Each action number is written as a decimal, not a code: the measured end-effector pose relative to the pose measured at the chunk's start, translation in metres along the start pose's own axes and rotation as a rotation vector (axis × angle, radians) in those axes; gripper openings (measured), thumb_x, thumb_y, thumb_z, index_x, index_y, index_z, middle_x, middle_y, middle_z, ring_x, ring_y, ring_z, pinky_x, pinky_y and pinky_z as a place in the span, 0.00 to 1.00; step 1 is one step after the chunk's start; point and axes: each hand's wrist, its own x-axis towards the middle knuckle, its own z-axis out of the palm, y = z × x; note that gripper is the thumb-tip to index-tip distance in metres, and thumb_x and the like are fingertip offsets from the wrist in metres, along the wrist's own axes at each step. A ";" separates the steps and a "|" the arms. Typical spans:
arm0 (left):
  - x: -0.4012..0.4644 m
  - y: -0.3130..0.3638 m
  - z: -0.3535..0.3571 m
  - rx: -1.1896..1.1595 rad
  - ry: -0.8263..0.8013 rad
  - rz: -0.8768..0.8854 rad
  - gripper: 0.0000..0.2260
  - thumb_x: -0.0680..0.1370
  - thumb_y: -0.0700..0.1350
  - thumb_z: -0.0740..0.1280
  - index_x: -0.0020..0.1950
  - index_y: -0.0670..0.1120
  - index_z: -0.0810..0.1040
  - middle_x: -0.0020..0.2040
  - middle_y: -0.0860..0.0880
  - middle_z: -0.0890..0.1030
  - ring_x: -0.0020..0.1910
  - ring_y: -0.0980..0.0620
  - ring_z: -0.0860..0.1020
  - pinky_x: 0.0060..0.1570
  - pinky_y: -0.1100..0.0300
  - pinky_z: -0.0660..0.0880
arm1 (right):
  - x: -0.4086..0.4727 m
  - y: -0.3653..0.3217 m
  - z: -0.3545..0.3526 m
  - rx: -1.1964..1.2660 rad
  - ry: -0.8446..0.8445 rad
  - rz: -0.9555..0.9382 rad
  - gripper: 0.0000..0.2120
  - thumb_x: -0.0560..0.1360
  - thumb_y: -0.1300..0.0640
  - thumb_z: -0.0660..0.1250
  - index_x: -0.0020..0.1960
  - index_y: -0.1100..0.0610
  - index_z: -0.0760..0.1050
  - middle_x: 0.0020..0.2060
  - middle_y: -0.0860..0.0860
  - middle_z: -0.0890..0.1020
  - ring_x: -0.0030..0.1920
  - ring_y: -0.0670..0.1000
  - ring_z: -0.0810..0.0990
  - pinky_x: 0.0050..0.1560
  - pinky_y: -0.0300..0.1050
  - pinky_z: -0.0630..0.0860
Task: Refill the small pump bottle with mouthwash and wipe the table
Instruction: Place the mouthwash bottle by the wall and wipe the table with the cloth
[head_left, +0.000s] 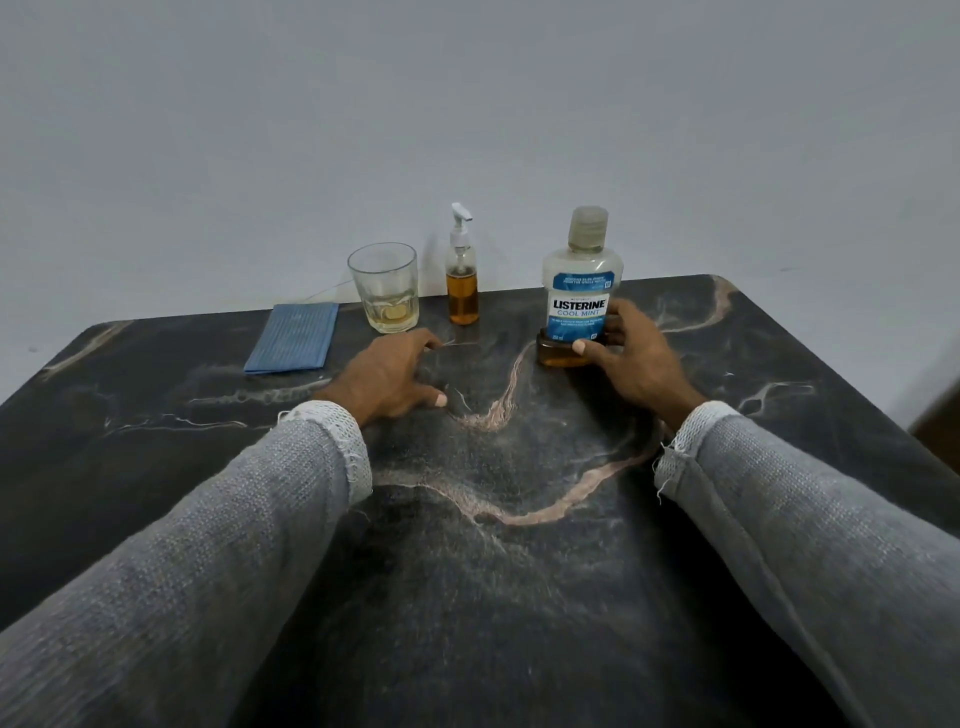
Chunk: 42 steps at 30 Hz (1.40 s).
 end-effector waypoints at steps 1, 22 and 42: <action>0.005 -0.003 -0.001 -0.006 -0.019 -0.013 0.33 0.72 0.48 0.75 0.74 0.48 0.65 0.71 0.44 0.72 0.68 0.43 0.71 0.67 0.48 0.70 | 0.008 0.000 0.002 0.000 0.000 -0.007 0.26 0.75 0.57 0.71 0.70 0.55 0.67 0.65 0.52 0.77 0.63 0.52 0.76 0.64 0.49 0.73; 0.045 -0.011 -0.006 0.123 -0.177 0.003 0.34 0.71 0.52 0.75 0.74 0.47 0.66 0.70 0.45 0.72 0.69 0.44 0.70 0.65 0.52 0.70 | 0.098 0.009 0.033 0.052 -0.010 -0.013 0.25 0.77 0.57 0.69 0.71 0.54 0.66 0.67 0.54 0.76 0.66 0.54 0.75 0.68 0.54 0.71; 0.041 -0.012 -0.005 0.135 -0.175 0.007 0.33 0.72 0.53 0.73 0.75 0.49 0.66 0.71 0.45 0.70 0.69 0.44 0.69 0.65 0.51 0.69 | 0.104 0.009 0.029 0.095 -0.116 0.037 0.24 0.79 0.60 0.66 0.72 0.56 0.63 0.70 0.55 0.72 0.70 0.53 0.71 0.69 0.47 0.69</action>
